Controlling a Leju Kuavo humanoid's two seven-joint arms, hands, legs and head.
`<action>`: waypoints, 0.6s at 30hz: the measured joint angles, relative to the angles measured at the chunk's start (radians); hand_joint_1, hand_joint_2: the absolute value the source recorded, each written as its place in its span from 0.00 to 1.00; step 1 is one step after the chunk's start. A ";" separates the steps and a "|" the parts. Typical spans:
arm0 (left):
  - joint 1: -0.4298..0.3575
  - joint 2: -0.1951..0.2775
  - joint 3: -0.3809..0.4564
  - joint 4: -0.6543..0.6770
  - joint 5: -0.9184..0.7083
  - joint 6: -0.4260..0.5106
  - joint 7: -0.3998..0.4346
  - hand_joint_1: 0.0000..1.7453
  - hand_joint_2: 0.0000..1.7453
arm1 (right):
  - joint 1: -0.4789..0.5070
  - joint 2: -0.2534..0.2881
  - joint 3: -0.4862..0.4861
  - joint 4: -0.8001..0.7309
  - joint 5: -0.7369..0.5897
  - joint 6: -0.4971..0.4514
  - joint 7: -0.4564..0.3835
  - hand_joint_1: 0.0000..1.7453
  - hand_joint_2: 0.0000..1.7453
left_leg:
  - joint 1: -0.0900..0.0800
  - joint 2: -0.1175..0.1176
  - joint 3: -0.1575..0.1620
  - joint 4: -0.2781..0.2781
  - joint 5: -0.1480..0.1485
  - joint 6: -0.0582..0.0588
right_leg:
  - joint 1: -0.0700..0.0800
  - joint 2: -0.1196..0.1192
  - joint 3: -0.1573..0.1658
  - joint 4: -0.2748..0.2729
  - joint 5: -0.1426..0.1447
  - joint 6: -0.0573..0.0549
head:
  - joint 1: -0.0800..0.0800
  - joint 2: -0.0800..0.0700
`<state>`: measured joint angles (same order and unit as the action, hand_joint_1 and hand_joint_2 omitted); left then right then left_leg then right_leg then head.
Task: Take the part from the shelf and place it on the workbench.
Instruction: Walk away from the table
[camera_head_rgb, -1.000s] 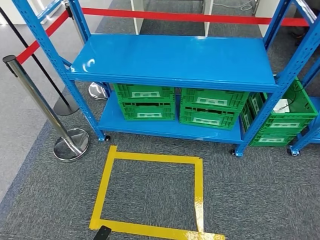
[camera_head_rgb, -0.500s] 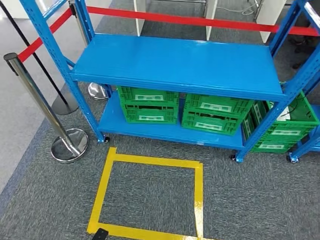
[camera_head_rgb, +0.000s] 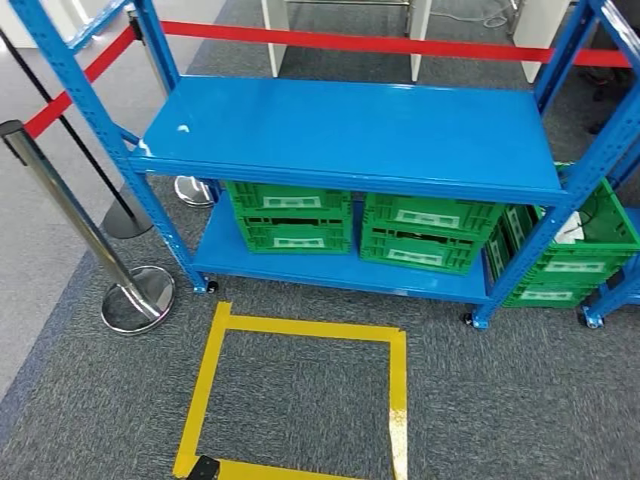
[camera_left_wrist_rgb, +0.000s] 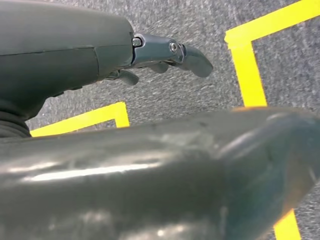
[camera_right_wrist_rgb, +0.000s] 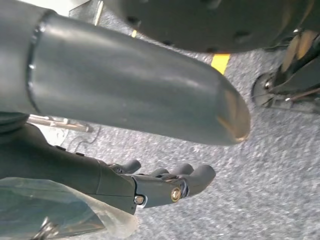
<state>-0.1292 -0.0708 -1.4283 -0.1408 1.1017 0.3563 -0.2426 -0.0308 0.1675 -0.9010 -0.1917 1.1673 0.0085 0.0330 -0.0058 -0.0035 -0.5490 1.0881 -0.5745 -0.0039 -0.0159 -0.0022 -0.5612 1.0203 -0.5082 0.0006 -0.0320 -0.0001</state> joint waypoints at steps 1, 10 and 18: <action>0.000 0.000 0.000 0.000 0.000 0.000 0.000 0.00 0.00 | -0.001 0.000 0.000 0.000 0.000 0.000 0.000 0.00 0.00 | 0.002 0.000 -0.032 0.065 -0.029 -0.006 | 0.000 -0.001 0.003 0.000 -0.003 -0.004 | -0.002 0.000; 0.004 0.002 0.000 0.000 0.004 -0.003 -0.005 0.00 0.00 | -0.002 0.000 0.000 0.000 0.015 0.001 -0.002 0.00 0.00 | 0.003 0.000 -0.025 -0.049 0.098 0.006 | 0.004 0.004 0.037 -0.001 -0.035 0.006 | -0.001 0.000; 0.008 0.002 0.001 0.000 0.011 -0.006 -0.012 0.00 0.00 | -0.004 0.000 0.000 0.000 0.018 0.001 -0.002 0.00 0.00 | 0.005 0.001 -0.017 -0.071 0.091 0.020 | 0.003 0.002 0.006 0.053 -0.065 0.024 | 0.000 0.000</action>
<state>-0.1216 -0.0685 -1.4271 -0.1408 1.1126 0.3506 -0.2548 -0.0344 0.1677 -0.9007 -0.1916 1.1857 0.0092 0.0311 -0.0004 -0.0025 -0.5656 1.0168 -0.4832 0.0165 -0.0126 -0.0002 -0.5556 1.0736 -0.5728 0.0249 -0.0319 -0.0003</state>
